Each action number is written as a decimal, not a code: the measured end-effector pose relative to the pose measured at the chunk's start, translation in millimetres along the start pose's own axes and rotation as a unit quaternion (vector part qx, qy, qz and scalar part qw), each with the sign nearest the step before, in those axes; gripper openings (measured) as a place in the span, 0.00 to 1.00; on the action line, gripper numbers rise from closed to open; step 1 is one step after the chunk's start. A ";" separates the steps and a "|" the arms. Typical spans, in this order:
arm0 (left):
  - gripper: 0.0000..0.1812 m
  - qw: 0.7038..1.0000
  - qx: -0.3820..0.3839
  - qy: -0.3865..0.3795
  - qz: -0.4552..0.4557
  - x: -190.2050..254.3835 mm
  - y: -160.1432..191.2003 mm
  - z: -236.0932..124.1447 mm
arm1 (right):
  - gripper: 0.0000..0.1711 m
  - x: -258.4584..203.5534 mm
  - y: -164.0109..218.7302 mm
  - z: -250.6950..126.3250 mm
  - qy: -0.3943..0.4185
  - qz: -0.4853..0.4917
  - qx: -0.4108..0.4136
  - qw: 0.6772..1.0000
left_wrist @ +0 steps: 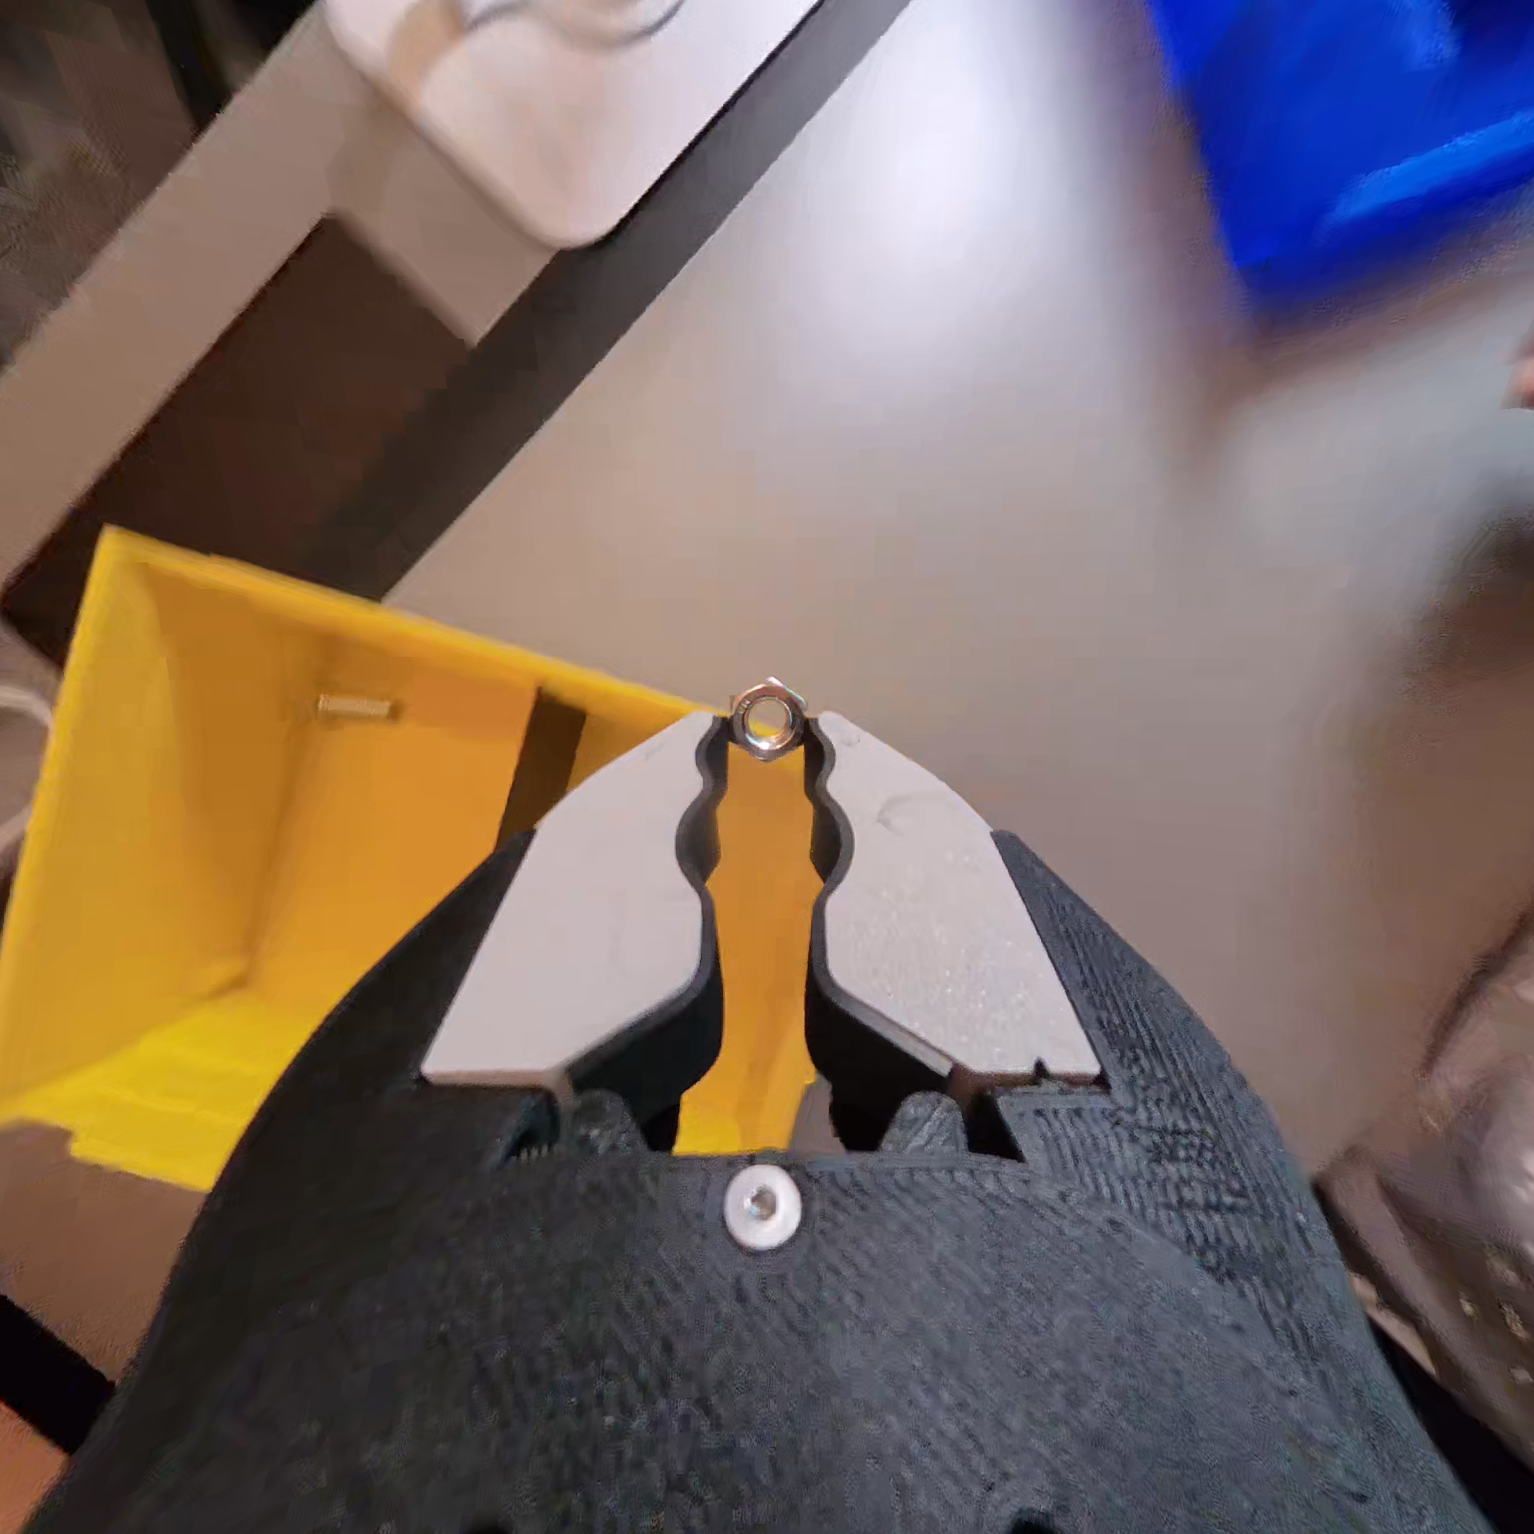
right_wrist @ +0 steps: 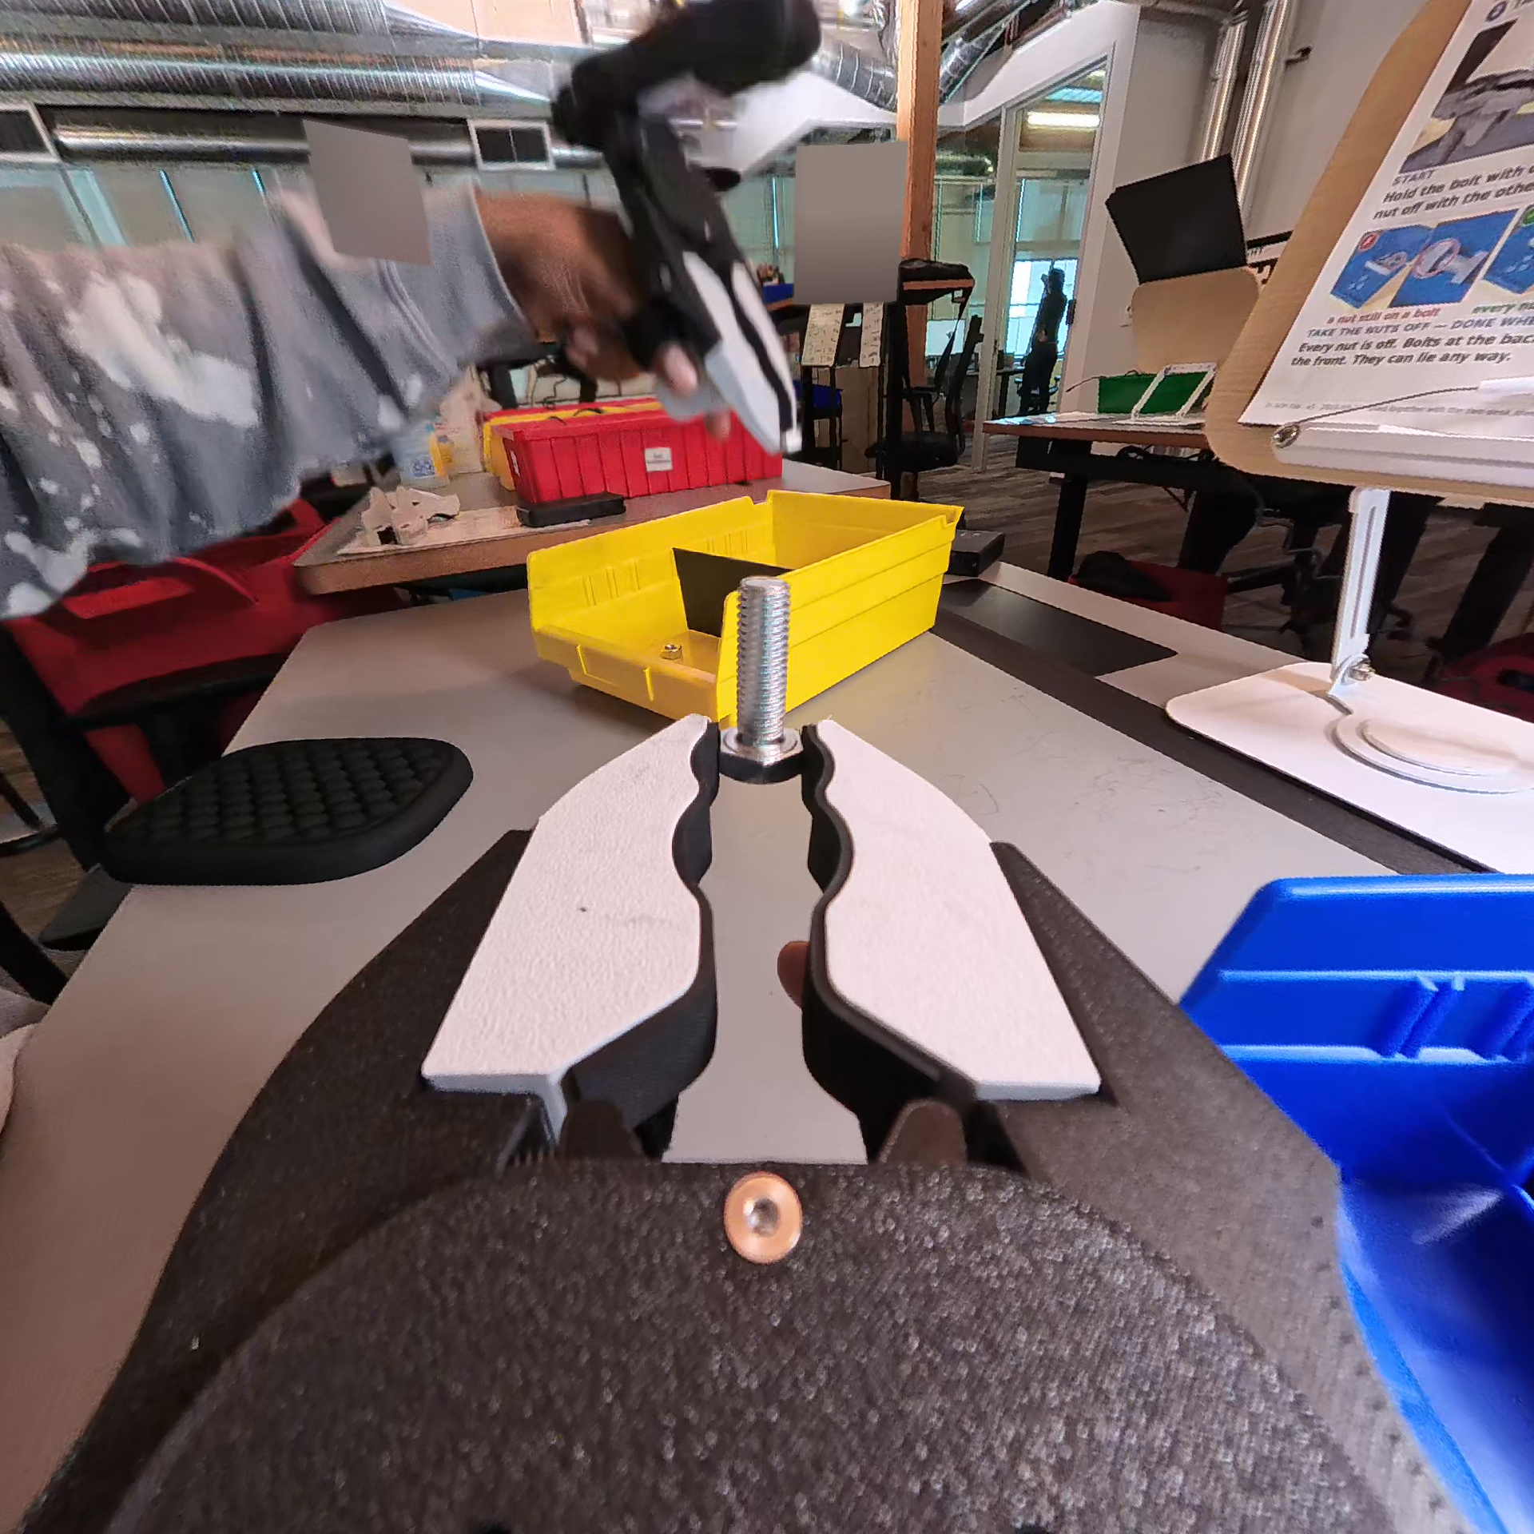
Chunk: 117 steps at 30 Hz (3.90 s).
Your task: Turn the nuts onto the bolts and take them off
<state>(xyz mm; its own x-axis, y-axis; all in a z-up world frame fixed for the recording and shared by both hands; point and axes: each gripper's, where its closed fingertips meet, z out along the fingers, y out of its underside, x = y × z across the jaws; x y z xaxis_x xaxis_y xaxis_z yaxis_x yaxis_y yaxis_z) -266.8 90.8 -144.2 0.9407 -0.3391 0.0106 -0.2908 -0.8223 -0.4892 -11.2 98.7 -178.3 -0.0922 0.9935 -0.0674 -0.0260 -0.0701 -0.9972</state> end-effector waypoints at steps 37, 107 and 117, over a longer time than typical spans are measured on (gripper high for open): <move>0.10 0.929 -0.086 0.203 0.296 251.3 -45.7 42.9 | 0.11 -32.1 12.8 20.8 -0.001 -0.046 -0.030 0.998; 0.11 0.823 0.441 0.311 0.174 229.1 -91.1 2.5 | 0.11 -14.7 -42.1 41.2 -0.041 -0.046 0.053 0.997; 0.11 0.717 0.376 0.519 0.273 270.7 -35.6 -35.6 | 0.11 -103.8 -44.9 27.9 -0.330 0.015 0.031 0.944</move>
<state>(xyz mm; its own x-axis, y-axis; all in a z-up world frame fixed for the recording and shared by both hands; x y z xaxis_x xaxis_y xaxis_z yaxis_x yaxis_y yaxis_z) -8.0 12.1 -92.9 -0.0292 -0.9954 0.0912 -0.0226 -0.0905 -0.9956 -28.3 -3.8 -125.6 -0.6922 0.7206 -0.0397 -0.0709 -0.1227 -0.9899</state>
